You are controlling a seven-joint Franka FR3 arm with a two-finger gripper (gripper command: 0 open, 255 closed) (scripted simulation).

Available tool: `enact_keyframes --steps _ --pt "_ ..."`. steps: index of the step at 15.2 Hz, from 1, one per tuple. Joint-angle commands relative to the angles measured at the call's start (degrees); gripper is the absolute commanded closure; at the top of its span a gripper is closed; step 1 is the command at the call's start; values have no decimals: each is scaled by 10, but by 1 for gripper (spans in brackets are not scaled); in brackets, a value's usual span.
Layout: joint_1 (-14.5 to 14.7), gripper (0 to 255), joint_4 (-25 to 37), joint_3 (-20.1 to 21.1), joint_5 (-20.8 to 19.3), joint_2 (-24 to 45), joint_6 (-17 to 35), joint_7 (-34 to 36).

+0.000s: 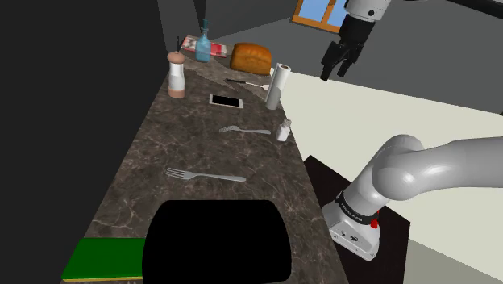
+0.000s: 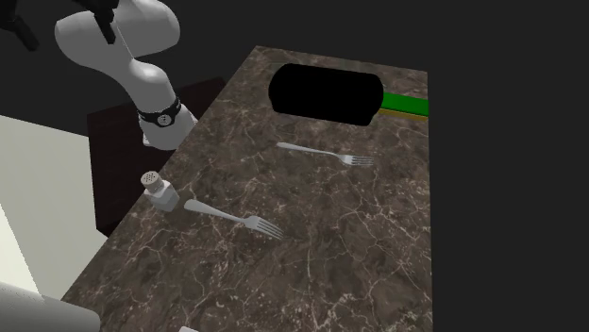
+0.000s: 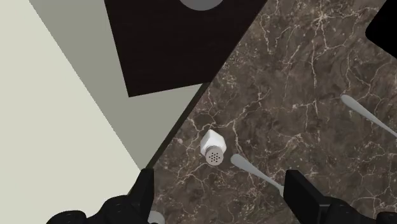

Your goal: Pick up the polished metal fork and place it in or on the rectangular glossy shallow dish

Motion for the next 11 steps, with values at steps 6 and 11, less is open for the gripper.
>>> enact_keyframes --steps 6,11 --pt "33 0 -30 25 24 44 77 -2" --pt "66 0 -46 52 45 100 153 -7"
